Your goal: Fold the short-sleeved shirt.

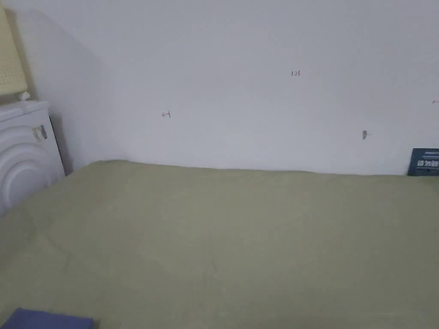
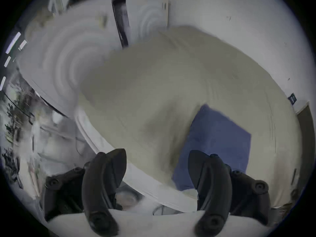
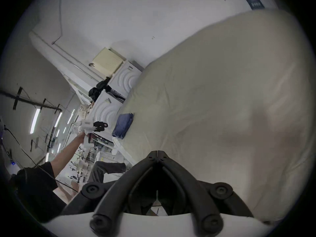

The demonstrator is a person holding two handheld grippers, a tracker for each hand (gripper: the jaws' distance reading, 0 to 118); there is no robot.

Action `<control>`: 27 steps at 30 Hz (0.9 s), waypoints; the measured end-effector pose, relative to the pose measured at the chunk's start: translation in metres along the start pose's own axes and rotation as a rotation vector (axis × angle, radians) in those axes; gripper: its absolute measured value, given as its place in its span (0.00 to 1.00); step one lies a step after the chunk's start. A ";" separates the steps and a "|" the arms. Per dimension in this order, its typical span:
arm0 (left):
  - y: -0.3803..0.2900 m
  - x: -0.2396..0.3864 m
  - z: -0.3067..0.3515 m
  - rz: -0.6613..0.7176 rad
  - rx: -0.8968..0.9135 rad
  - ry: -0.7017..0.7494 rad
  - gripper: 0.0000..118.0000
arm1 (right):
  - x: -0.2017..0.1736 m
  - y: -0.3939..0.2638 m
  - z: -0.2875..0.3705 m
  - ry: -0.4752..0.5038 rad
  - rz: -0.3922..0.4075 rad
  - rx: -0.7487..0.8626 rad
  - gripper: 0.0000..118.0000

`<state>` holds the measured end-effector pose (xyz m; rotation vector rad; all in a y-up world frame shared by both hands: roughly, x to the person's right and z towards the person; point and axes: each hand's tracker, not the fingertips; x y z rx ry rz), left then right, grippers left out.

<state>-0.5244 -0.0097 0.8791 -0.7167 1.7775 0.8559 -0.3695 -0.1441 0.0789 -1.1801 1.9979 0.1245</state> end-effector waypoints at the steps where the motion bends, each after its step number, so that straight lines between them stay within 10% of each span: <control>1: -0.005 0.013 0.021 -0.029 0.057 -0.033 0.64 | -0.007 0.003 0.008 -0.019 0.029 0.027 0.00; 5: -0.043 0.082 0.087 -0.160 0.290 -0.148 0.51 | -0.032 0.014 0.036 -0.167 0.144 0.137 0.00; 9: -0.104 0.179 0.129 -0.274 0.426 -0.249 0.01 | -0.063 0.019 0.060 -0.340 0.241 0.231 0.00; 17: -0.186 0.300 0.212 -0.276 0.608 -0.477 0.01 | -0.106 0.014 0.089 -0.685 0.556 0.508 0.00; 27: -0.232 0.336 0.287 -0.301 0.940 -0.355 0.01 | -0.141 0.014 0.116 -0.916 0.626 0.790 0.00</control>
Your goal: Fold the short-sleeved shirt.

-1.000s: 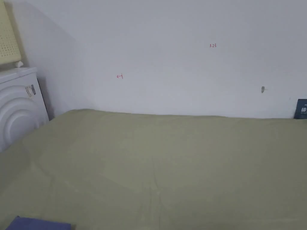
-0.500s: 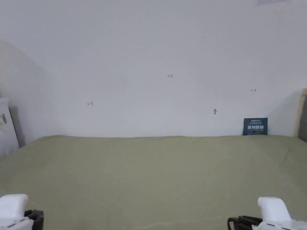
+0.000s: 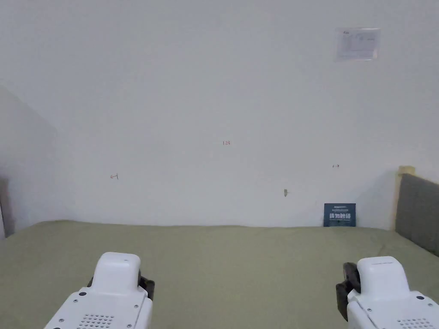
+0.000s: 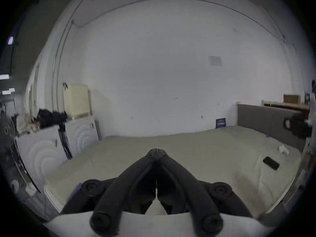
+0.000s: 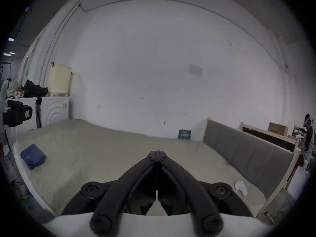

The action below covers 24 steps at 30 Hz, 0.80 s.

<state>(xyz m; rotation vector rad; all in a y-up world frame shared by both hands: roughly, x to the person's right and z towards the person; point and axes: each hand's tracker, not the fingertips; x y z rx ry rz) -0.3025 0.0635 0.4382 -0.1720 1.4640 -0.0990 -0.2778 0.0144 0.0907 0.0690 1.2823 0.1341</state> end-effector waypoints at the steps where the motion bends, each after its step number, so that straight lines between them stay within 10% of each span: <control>1: 0.001 0.003 0.005 -0.004 -0.001 -0.003 0.01 | -0.002 0.000 0.001 -0.024 0.010 0.014 0.00; 9: -0.007 -0.016 -0.004 0.114 -0.040 -0.049 0.01 | -0.001 -0.008 -0.006 0.015 -0.002 0.007 0.10; 11: -0.008 -0.025 -0.009 0.157 -0.056 -0.084 0.11 | 0.000 -0.005 -0.008 0.011 0.009 -0.011 0.69; 12: -0.009 -0.025 -0.010 0.159 -0.052 -0.079 0.32 | 0.000 -0.005 -0.012 0.015 0.007 -0.030 0.94; 14: -0.008 -0.022 -0.014 0.160 -0.068 -0.053 0.99 | -0.002 0.007 -0.008 0.014 0.007 -0.024 1.00; 24: -0.019 -0.029 -0.029 0.182 -0.059 -0.044 1.00 | -0.001 -0.004 -0.022 -0.006 -0.010 -0.041 1.00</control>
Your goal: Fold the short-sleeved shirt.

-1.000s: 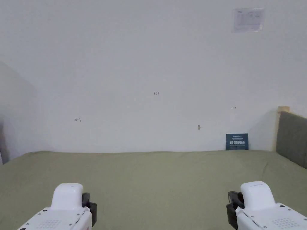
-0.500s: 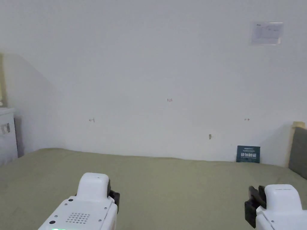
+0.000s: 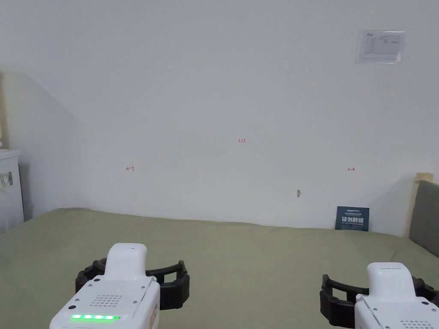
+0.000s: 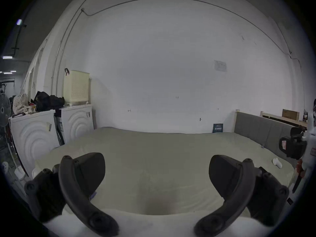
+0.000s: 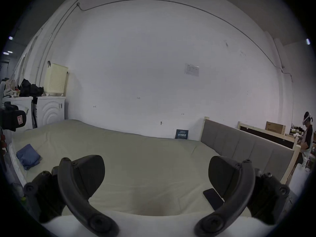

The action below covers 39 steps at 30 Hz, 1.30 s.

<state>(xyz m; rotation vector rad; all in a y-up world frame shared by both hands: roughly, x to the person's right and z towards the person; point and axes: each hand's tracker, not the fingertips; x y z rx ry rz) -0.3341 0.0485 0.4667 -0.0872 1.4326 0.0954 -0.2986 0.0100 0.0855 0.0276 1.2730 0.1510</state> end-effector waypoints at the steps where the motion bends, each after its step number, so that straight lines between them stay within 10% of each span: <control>1: 0.001 0.002 0.006 -0.001 -0.001 -0.009 1.00 | 0.001 0.002 -0.001 0.003 -0.009 0.007 1.00; 16: 0.004 0.007 0.004 -0.013 -0.019 -0.027 1.00 | 0.007 -0.003 -0.001 0.078 -0.164 0.055 1.00; 24: 0.009 0.009 0.005 -0.021 -0.023 -0.050 1.00 | 0.004 -0.012 -0.004 0.001 -0.072 0.031 1.00; 39: 0.010 0.011 -0.006 -0.019 -0.041 -0.058 1.00 | 0.020 0.002 0.005 0.118 -0.157 0.086 1.00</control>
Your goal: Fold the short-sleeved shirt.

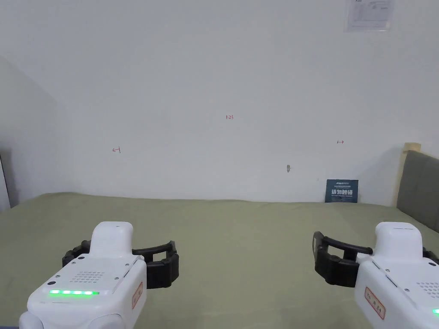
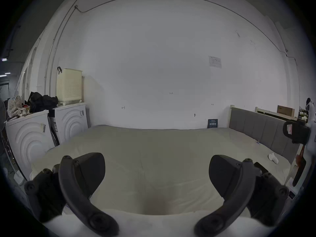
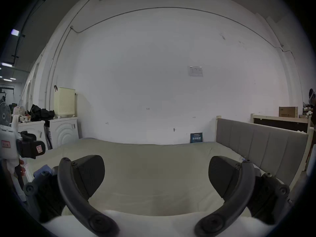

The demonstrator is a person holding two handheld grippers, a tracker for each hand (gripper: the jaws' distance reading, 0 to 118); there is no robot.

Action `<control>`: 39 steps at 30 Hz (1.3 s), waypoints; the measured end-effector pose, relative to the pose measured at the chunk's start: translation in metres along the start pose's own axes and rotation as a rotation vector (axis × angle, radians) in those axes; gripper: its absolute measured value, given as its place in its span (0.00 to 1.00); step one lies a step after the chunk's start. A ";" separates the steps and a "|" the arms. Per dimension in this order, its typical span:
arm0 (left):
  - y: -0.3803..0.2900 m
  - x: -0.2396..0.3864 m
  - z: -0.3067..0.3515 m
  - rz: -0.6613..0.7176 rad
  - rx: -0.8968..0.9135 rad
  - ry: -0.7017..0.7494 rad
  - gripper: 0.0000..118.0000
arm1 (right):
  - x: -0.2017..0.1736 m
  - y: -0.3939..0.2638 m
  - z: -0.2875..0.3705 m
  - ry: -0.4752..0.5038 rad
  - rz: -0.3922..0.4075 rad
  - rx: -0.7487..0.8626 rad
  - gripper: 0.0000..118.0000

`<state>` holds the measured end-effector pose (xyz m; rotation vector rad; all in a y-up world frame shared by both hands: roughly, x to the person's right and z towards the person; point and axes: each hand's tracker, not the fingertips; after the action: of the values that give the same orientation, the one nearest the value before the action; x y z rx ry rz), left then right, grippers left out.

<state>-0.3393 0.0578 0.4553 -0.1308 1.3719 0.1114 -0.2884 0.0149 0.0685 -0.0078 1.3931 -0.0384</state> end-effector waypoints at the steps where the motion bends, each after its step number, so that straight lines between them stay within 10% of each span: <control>1: 0.000 0.001 0.000 -0.009 0.001 -0.001 1.00 | 0.001 0.001 -0.002 -0.001 0.001 0.003 1.00; 14: -0.002 -0.001 0.004 -0.030 -0.003 -0.006 1.00 | -0.002 -0.002 0.000 0.132 -0.082 -0.046 1.00; 39: 0.005 0.000 0.011 -0.022 0.032 0.005 1.00 | 0.000 0.011 -0.016 -0.020 -0.062 -0.185 1.00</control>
<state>-0.3296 0.0648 0.4572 -0.1195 1.3765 0.0704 -0.3037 0.0259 0.0656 -0.2053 1.3723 0.0390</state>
